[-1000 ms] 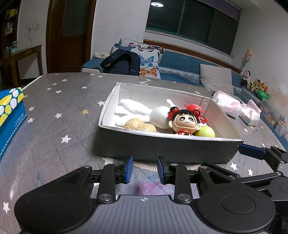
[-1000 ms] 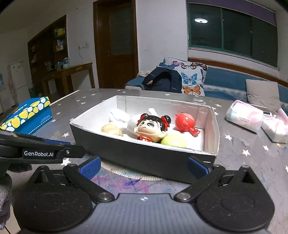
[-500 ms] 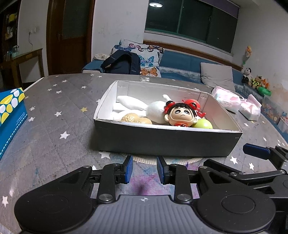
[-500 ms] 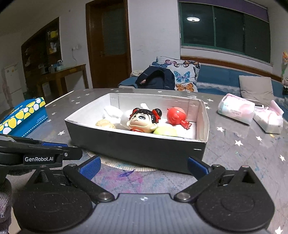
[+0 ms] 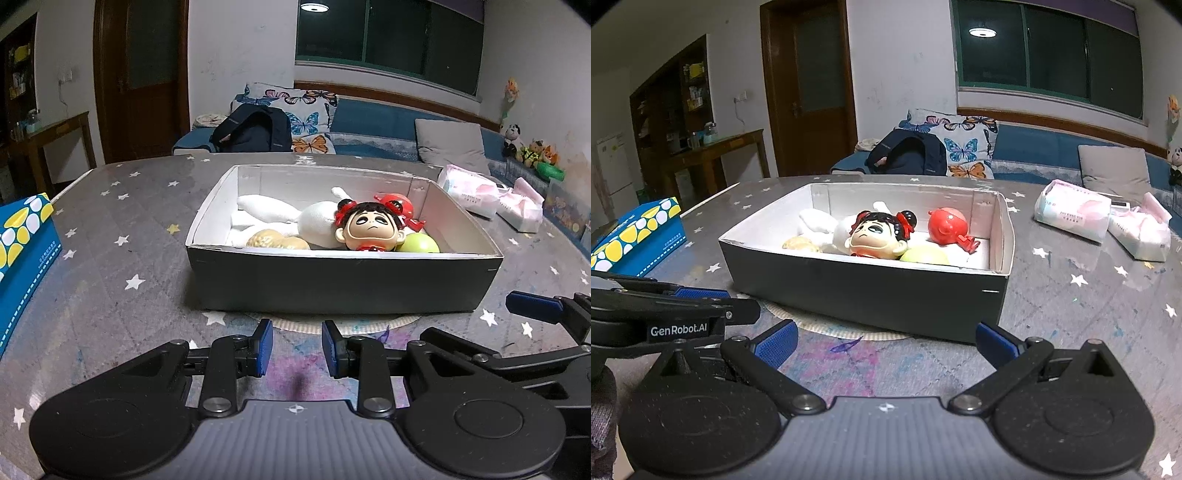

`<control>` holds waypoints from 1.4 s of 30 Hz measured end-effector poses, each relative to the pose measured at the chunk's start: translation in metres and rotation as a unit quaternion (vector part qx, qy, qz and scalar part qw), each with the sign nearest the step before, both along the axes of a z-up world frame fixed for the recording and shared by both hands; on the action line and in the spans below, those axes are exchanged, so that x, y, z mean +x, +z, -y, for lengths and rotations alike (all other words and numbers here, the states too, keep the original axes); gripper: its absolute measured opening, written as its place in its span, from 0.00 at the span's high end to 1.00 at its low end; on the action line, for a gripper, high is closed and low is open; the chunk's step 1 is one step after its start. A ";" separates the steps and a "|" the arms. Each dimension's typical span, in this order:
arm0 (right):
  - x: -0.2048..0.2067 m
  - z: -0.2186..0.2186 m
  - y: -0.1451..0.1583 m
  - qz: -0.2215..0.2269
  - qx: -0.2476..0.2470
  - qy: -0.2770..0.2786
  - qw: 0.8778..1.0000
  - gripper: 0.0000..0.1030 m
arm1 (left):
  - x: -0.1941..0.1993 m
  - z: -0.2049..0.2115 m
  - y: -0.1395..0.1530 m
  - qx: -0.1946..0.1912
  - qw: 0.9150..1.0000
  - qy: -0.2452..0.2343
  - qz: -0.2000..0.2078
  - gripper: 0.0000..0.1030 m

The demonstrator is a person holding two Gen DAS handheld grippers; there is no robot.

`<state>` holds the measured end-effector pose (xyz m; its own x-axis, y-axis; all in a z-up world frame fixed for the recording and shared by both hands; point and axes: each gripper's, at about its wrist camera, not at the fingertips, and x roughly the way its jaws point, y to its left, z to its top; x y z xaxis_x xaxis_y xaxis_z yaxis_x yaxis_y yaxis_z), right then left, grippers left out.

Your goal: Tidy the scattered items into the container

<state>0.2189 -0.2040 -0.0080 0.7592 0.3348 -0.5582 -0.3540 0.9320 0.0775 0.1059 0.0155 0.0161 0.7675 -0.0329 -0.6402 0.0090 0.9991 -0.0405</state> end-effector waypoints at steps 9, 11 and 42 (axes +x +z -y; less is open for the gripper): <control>0.005 0.002 -0.006 -0.011 0.002 -0.004 1.000 0.00 | 0.004 0.002 -0.003 0.009 1.000 -0.001 -0.005 0.69; 0.006 0.003 -0.006 -0.012 0.003 -0.004 1.000 0.00 | 0.003 0.003 -0.003 0.012 1.000 -0.001 -0.005 0.69; 0.031 0.004 -0.015 -0.040 0.004 -0.012 0.999 0.00 | 0.029 0.013 -0.010 0.063 0.998 -0.006 -0.023 0.69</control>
<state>0.2496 -0.2081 -0.0234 0.7209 0.3218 -0.6139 -0.3234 0.9395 0.1127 0.1345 0.0025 0.0064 0.7367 0.0408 -0.6750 0.0219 0.9962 0.0841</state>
